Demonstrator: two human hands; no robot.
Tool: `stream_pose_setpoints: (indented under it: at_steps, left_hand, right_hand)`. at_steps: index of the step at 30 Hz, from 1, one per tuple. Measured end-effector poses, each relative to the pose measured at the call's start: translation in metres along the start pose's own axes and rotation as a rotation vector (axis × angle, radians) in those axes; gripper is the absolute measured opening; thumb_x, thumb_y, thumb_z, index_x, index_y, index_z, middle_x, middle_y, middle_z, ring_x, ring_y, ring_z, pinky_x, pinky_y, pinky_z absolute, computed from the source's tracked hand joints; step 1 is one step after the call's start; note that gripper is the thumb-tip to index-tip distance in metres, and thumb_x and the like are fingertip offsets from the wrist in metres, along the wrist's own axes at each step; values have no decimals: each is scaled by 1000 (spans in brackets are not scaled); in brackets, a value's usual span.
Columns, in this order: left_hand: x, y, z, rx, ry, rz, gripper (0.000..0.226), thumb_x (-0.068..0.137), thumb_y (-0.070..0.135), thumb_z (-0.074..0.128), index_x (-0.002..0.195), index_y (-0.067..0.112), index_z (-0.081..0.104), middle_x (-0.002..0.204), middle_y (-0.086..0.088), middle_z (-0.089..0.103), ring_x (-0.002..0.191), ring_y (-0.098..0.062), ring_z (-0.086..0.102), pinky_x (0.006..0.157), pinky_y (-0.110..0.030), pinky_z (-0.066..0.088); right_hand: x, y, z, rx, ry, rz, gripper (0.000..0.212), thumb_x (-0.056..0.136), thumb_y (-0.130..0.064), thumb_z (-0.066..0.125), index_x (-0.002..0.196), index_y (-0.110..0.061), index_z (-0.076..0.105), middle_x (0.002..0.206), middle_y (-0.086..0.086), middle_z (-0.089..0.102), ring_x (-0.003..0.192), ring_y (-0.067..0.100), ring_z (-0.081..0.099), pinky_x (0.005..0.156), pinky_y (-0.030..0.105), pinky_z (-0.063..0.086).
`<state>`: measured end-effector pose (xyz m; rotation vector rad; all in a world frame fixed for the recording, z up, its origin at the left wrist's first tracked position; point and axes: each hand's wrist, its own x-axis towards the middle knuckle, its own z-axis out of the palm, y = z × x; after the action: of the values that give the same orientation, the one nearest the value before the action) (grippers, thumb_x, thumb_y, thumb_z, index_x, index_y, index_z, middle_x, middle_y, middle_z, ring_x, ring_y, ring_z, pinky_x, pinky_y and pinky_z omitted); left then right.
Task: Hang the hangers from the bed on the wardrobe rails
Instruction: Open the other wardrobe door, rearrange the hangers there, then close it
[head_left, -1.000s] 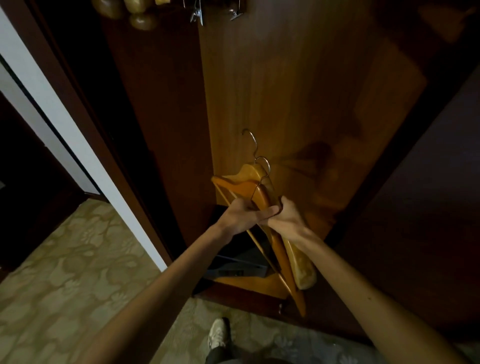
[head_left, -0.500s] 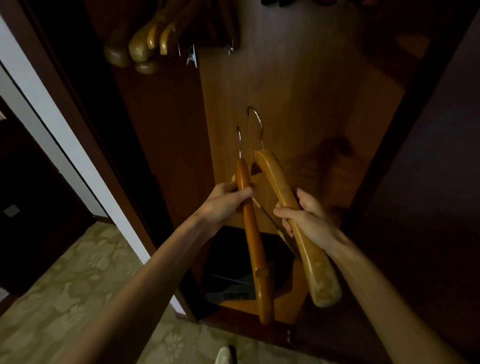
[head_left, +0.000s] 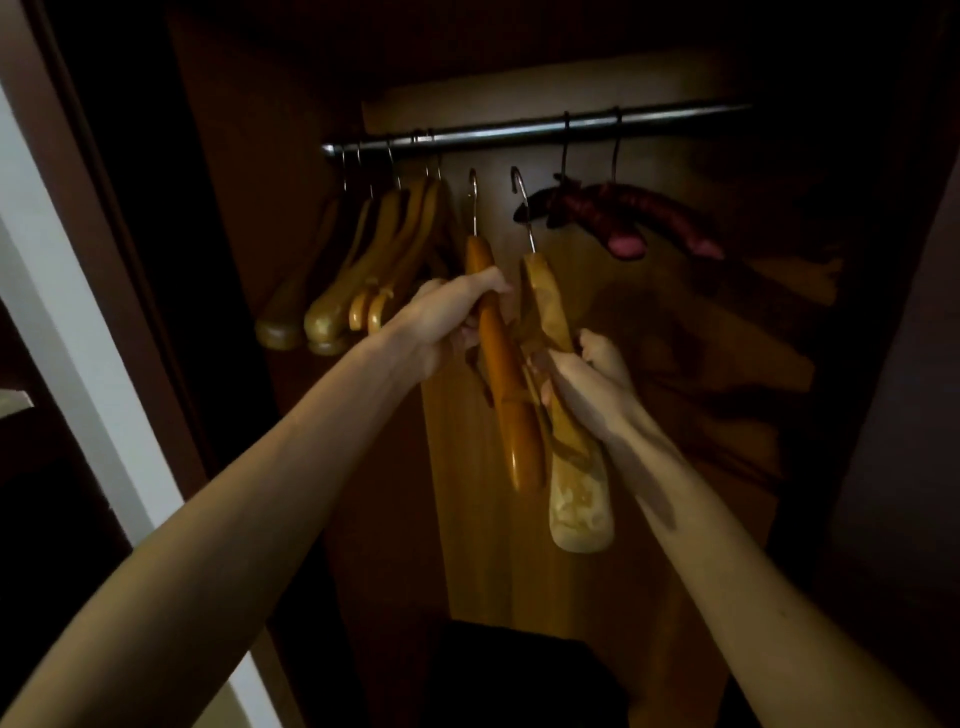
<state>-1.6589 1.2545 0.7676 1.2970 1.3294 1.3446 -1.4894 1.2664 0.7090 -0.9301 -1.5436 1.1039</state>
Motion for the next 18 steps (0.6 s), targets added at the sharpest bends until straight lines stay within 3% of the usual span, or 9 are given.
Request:
stream_pose_setpoints:
  at_steps: [2, 4, 6, 8, 11, 15, 18]
  left_hand:
    - [18, 21, -4, 45, -21, 47, 14, 86, 26, 68, 76, 18, 63, 67, 2, 58, 60, -13, 48, 66, -25, 41]
    - [37, 38, -7, 37, -25, 66, 12, 83, 28, 68, 87, 17, 65, 84, -5, 60, 68, -19, 58, 64, -25, 44]
    - [55, 51, -12, -11, -27, 84, 17, 83, 25, 67, 95, 14, 63, 86, -4, 63, 62, -14, 64, 54, -21, 51]
    - [71, 61, -16, -37, -37, 100, 9, 86, 22, 63, 91, 15, 61, 83, -3, 62, 59, -12, 64, 50, -22, 52]
    - [95, 66, -22, -61, -38, 102, 15, 83, 24, 64, 94, 15, 60, 90, -7, 63, 69, -18, 64, 63, -29, 58]
    - [121, 66, -27, -39, -22, 110, 27, 81, 26, 65, 105, 15, 61, 96, -8, 64, 83, -24, 63, 82, -39, 58]
    - [136, 64, -29, 13, -35, 103, 25, 82, 30, 64, 102, 16, 60, 93, -7, 64, 84, -24, 63, 80, -38, 56]
  right_hand:
    - [26, -17, 7, -48, 23, -38, 11, 92, -16, 65, 99, -8, 61, 65, 7, 63, 53, 16, 60, 50, 25, 48]
    - [48, -34, 14, -117, 49, -64, 19, 91, -15, 62, 106, -3, 63, 64, 6, 62, 53, 16, 60, 50, 23, 46]
    - [67, -52, 20, -143, 59, -88, 21, 90, -16, 61, 107, -5, 64, 70, 5, 62, 58, 16, 61, 51, 22, 46]
    - [84, -63, 26, -122, 54, -106, 23, 91, -20, 62, 108, -4, 64, 73, 5, 62, 60, 15, 61, 51, 23, 47]
    - [108, -73, 31, -85, 73, -119, 33, 93, -28, 63, 114, -3, 64, 83, 6, 65, 72, 17, 65, 60, 28, 50]
    - [126, -80, 33, -133, 95, -96, 34, 92, -35, 62, 114, -9, 64, 90, 6, 70, 77, 15, 67, 59, 25, 50]
    - [133, -80, 36, -192, 123, -47, 53, 83, -48, 62, 121, -12, 64, 95, 7, 72, 88, 22, 70, 74, 34, 57]
